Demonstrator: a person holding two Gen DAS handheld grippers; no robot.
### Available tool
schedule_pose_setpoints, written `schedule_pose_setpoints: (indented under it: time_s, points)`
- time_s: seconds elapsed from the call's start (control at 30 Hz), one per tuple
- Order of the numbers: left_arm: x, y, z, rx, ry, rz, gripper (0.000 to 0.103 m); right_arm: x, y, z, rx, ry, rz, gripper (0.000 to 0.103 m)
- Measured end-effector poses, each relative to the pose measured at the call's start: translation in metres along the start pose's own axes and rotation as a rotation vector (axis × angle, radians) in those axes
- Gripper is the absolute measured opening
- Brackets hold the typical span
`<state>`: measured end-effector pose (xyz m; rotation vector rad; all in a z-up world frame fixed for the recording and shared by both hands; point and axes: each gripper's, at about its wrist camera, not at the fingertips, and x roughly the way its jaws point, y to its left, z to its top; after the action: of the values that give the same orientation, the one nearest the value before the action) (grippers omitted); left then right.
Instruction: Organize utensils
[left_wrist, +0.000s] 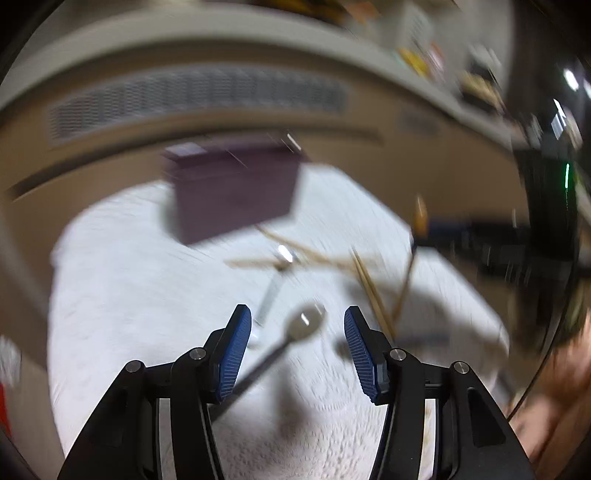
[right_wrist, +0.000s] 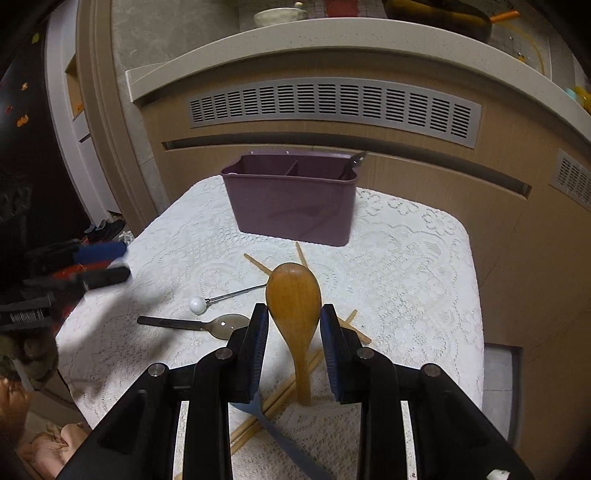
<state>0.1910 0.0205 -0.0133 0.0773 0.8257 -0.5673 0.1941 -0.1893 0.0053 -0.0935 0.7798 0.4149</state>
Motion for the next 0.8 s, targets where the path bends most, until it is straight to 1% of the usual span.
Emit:
schedule_pose_setpoints:
  time_s: [0.07, 0.13, 0.17, 0.27, 0.33, 0.4, 0.47, 0.5, 0.57, 0.67, 0.7, 0.77, 0.8]
  points:
    - [0.025, -0.012, -0.001, 0.103, 0.087, 0.026, 0.054, -0.001, -0.004, -0.001, 0.012, -0.005, 0.004, 0.026]
    - [0.042, -0.018, 0.001, 0.143, 0.136, 0.030, 0.054, -0.001, -0.006, -0.002, 0.016, -0.009, 0.004, 0.026]
    - [0.052, -0.018, 0.005, 0.143, 0.166, 0.020, 0.054, 0.000, -0.007, -0.002, 0.016, -0.009, 0.001, 0.026]
    - [0.076, -0.015, 0.012, 0.122, 0.222, 0.004, 0.053, 0.006, -0.008, -0.002, 0.017, 0.001, 0.003, 0.026]
    - [0.087, -0.011, 0.013, 0.113, 0.246, 0.007, 0.053, 0.007, -0.008, -0.004, 0.018, 0.004, 0.011, 0.026]
    - [0.101, -0.006, 0.016, 0.083, 0.287, 0.012, 0.052, 0.008, -0.009, -0.004, 0.019, 0.003, 0.014, 0.026]
    - [0.109, -0.004, 0.014, 0.064, 0.314, 0.029, 0.048, 0.008, -0.010, -0.004, 0.017, -0.002, 0.014, 0.026]
    - [0.109, -0.005, 0.014, 0.070, 0.302, 0.044, 0.047, 0.008, -0.010, -0.004, 0.013, -0.004, 0.011, 0.026]
    - [0.108, -0.008, 0.013, 0.070, 0.293, 0.070, 0.039, 0.010, -0.010, -0.004, -0.006, -0.003, 0.004, 0.026]
    - [0.101, -0.009, 0.008, 0.039, 0.249, 0.102, 0.039, 0.020, -0.013, -0.008, -0.020, 0.018, -0.008, 0.027]
    - [0.095, -0.009, 0.004, 0.014, 0.218, 0.115, 0.039, 0.024, -0.015, -0.010, -0.021, 0.026, -0.008, 0.029]
    - [0.081, -0.006, -0.002, -0.042, 0.160, 0.110, 0.038, 0.033, -0.022, -0.013, -0.012, 0.047, -0.014, 0.031]
    - [0.070, -0.004, -0.005, -0.075, 0.117, 0.108, 0.038, 0.036, -0.026, -0.013, -0.011, 0.056, -0.011, 0.033]
